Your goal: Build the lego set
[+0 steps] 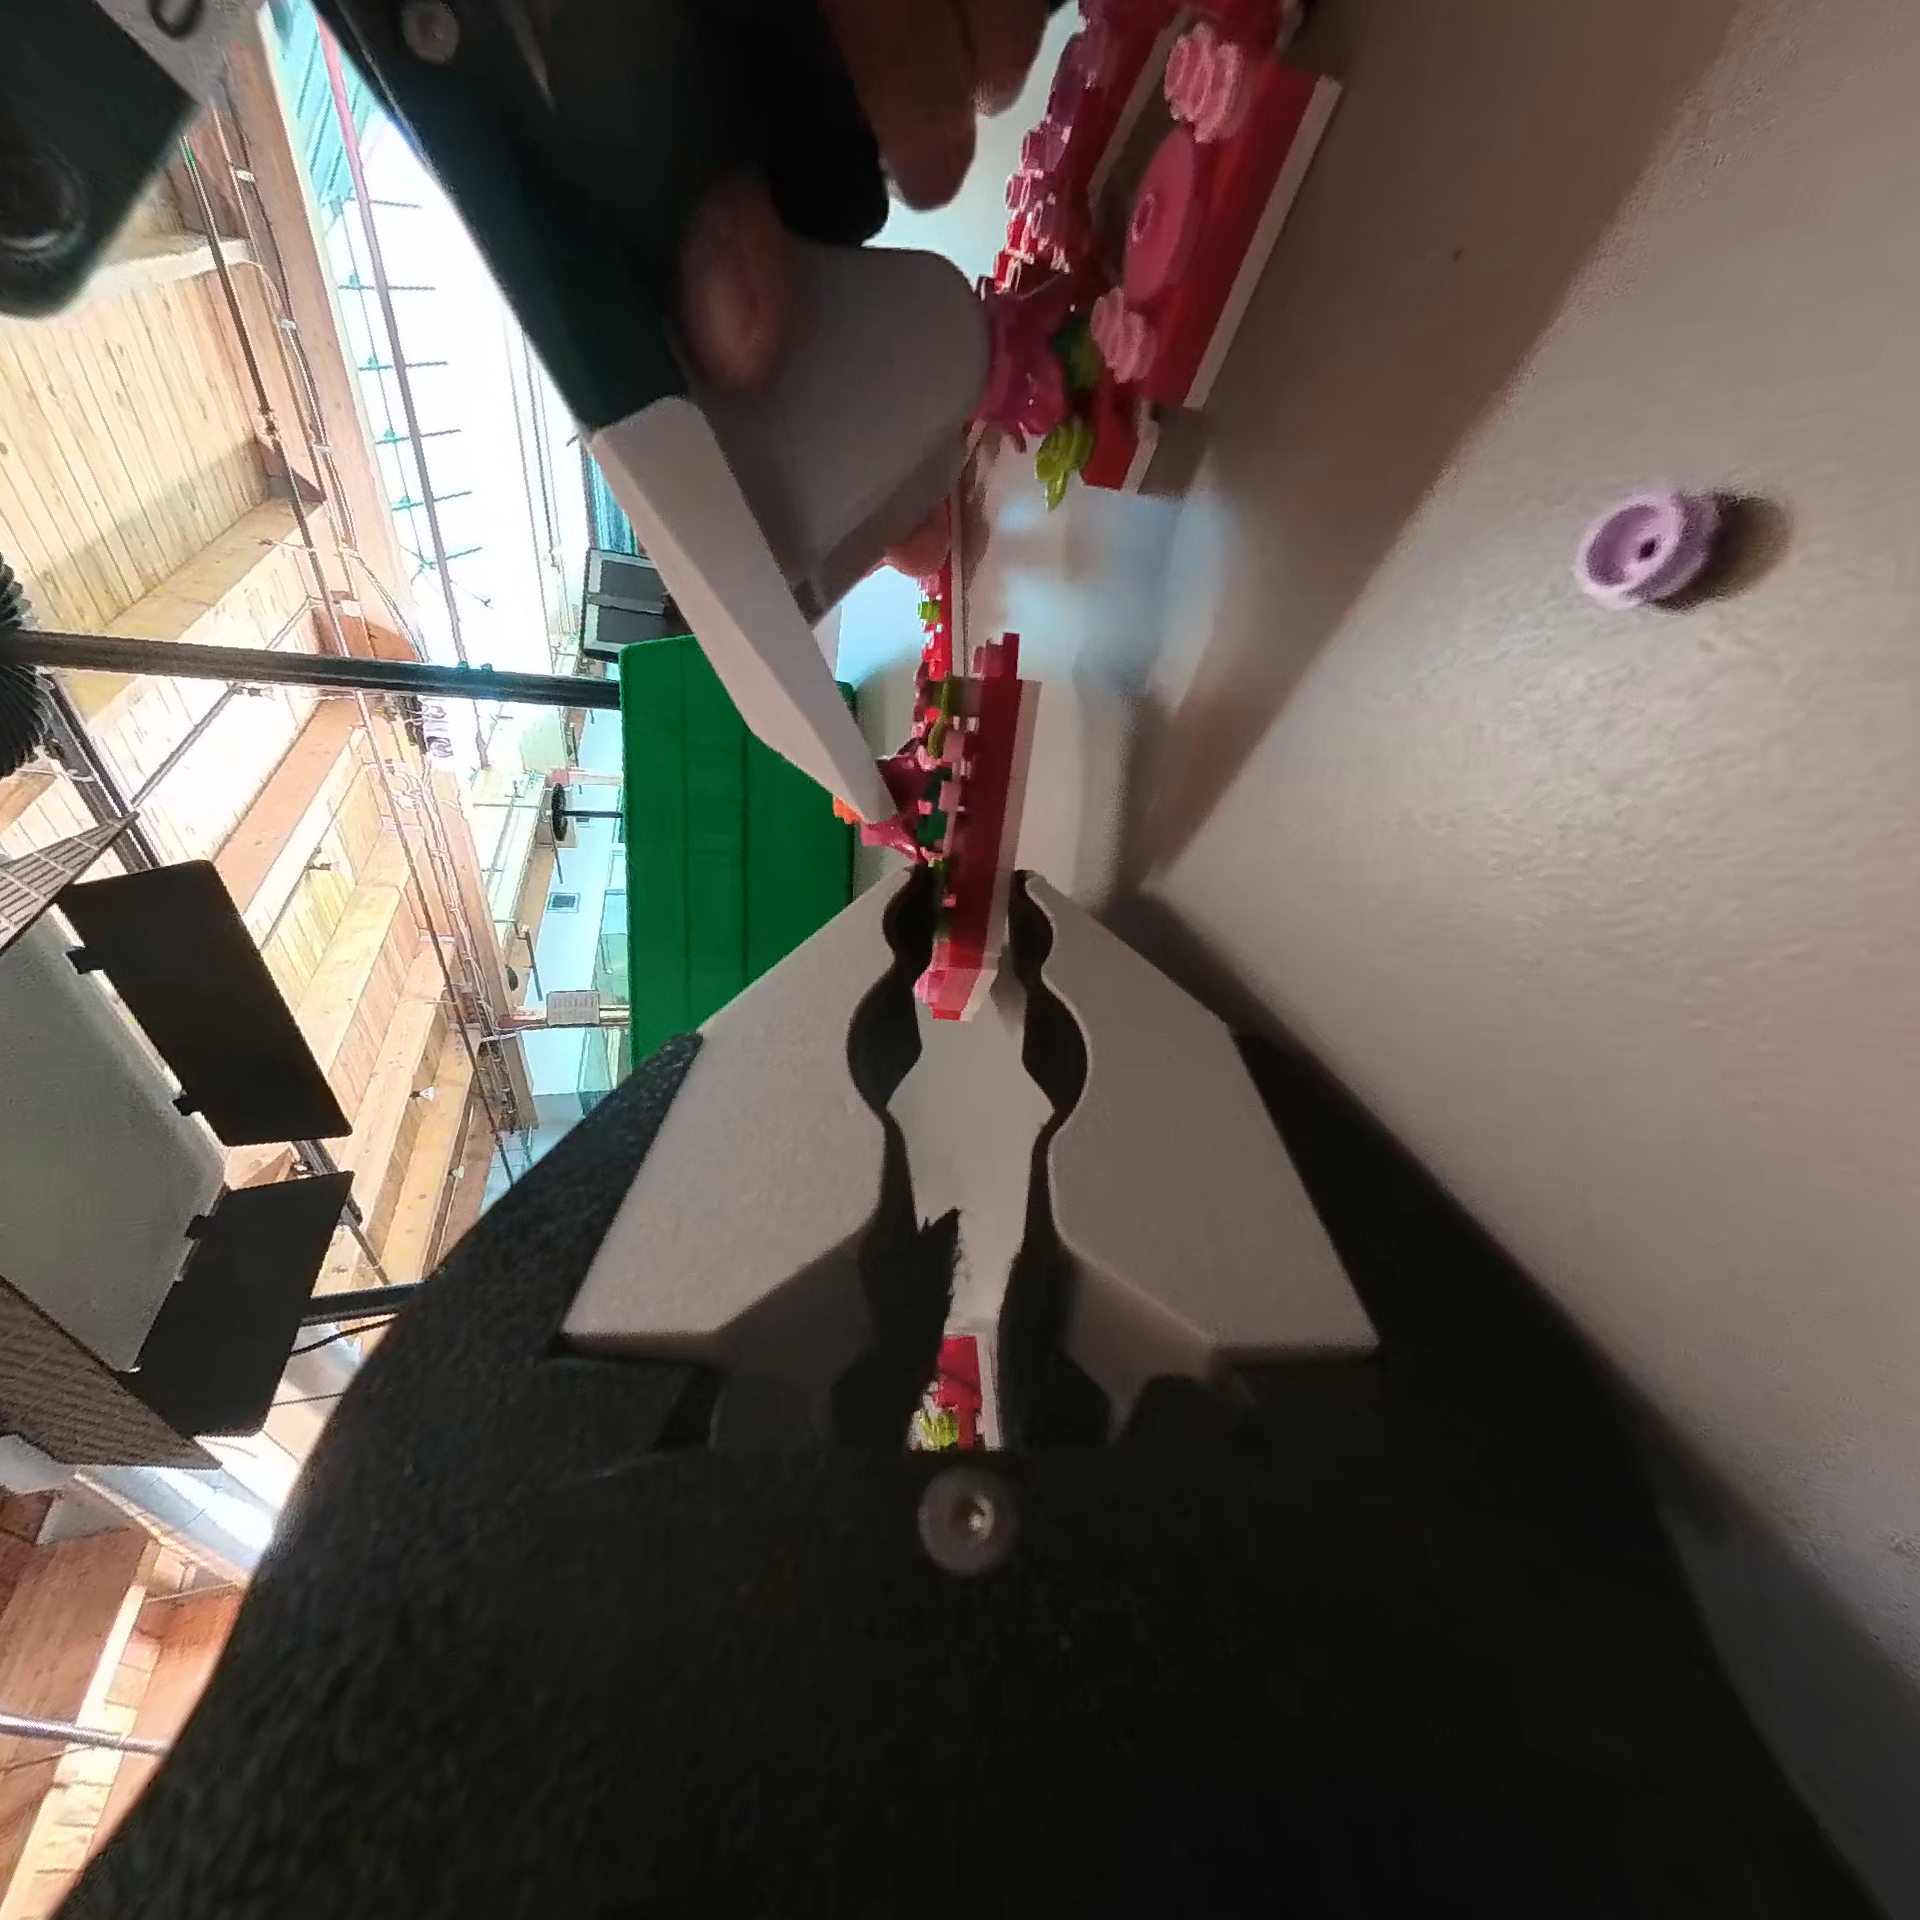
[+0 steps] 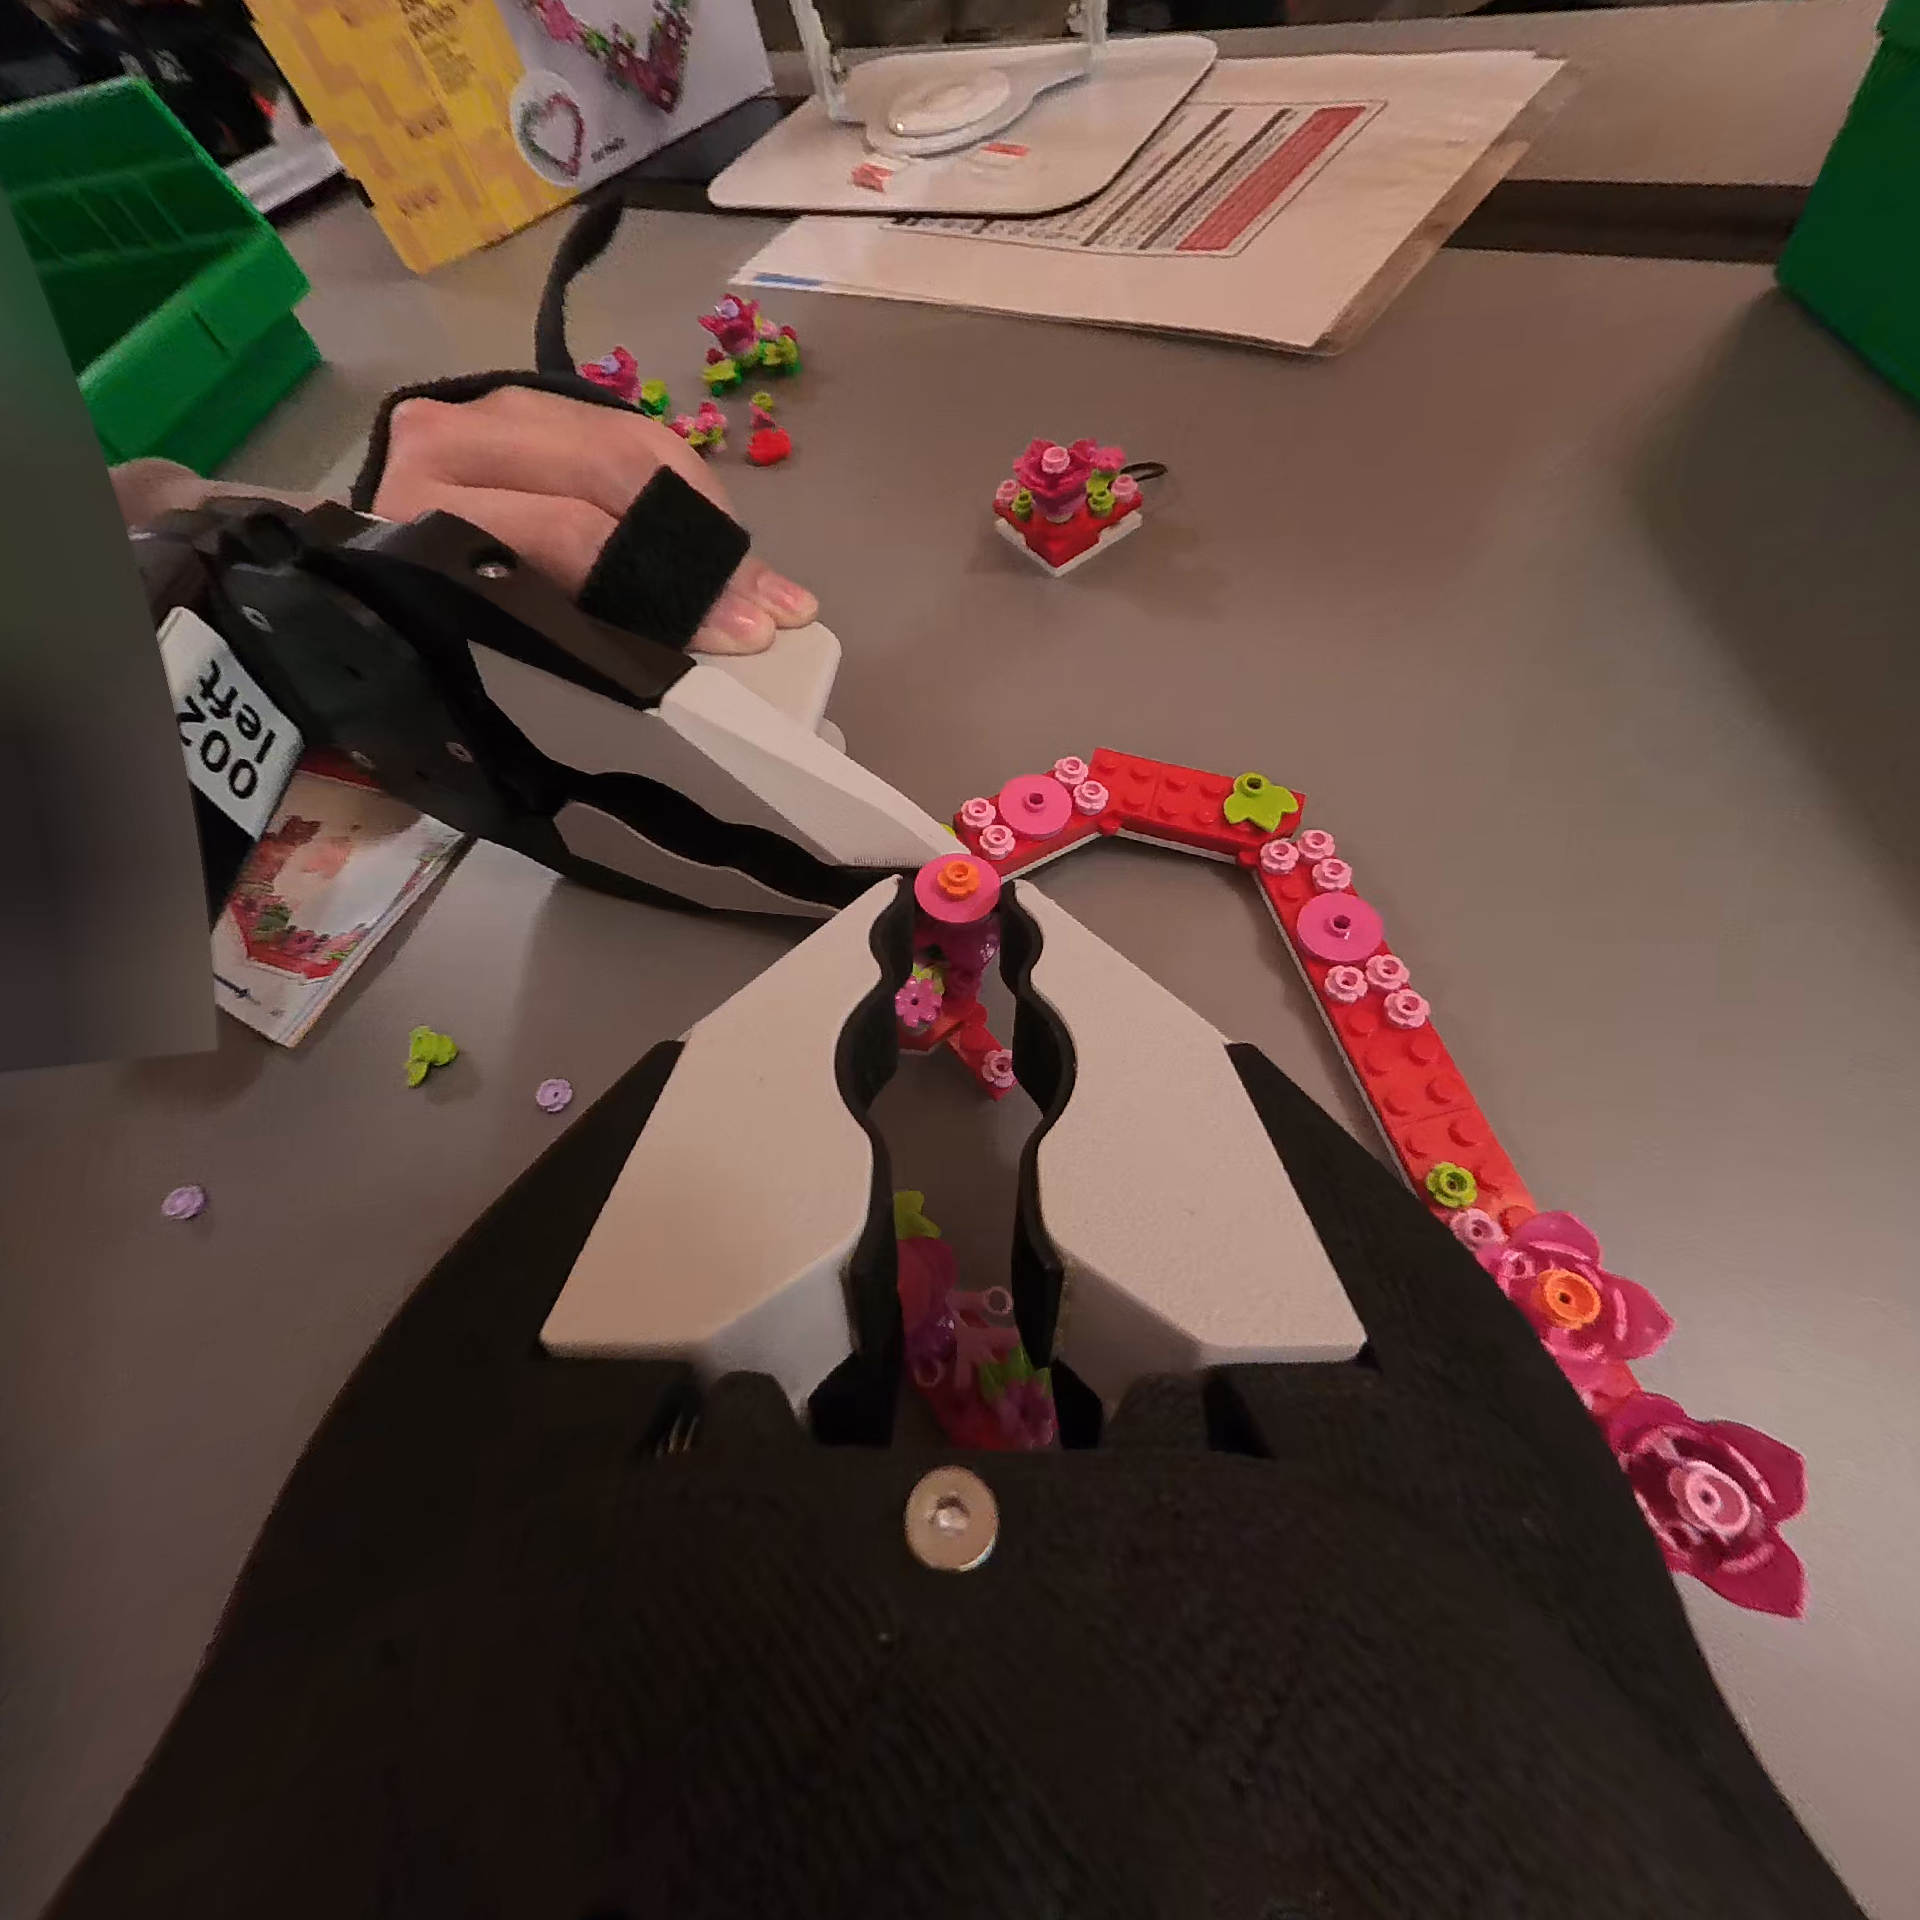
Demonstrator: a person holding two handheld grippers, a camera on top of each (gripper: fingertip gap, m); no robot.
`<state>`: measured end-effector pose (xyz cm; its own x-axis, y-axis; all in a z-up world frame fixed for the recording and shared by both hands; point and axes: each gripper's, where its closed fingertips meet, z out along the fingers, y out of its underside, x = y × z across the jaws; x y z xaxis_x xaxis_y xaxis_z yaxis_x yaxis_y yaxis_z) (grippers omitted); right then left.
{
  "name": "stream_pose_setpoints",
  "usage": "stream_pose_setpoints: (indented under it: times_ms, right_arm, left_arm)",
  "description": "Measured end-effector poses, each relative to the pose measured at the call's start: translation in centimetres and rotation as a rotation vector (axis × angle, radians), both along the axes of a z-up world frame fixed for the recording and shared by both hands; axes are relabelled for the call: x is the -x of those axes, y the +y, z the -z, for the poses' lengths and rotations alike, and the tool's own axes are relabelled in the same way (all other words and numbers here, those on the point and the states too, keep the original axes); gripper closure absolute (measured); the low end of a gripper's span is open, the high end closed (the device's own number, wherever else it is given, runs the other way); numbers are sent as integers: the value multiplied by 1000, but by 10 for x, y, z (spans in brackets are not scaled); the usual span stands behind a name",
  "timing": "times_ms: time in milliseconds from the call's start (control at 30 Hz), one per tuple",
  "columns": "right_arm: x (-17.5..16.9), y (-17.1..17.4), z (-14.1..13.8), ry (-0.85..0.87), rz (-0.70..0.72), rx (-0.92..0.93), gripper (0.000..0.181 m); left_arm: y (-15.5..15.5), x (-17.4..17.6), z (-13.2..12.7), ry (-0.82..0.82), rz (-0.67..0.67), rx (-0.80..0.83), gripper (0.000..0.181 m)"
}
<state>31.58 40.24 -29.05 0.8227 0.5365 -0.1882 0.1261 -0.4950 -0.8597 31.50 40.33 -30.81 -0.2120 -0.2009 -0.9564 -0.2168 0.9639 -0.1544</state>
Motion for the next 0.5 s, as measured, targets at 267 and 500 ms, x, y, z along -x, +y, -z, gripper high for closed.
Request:
stream_pose_setpoints:
  times_ms: [267, 500]
  right_arm:
    - [1, 0, 2, 45, -135, 50, 167]
    - [1, -2, 2, 67, -296, 114, 167]
  left_arm:
    - [0, 0, 2, 8, 11, 25, 169]
    - [-2, 0, 2, 8, 26, 29, 169]
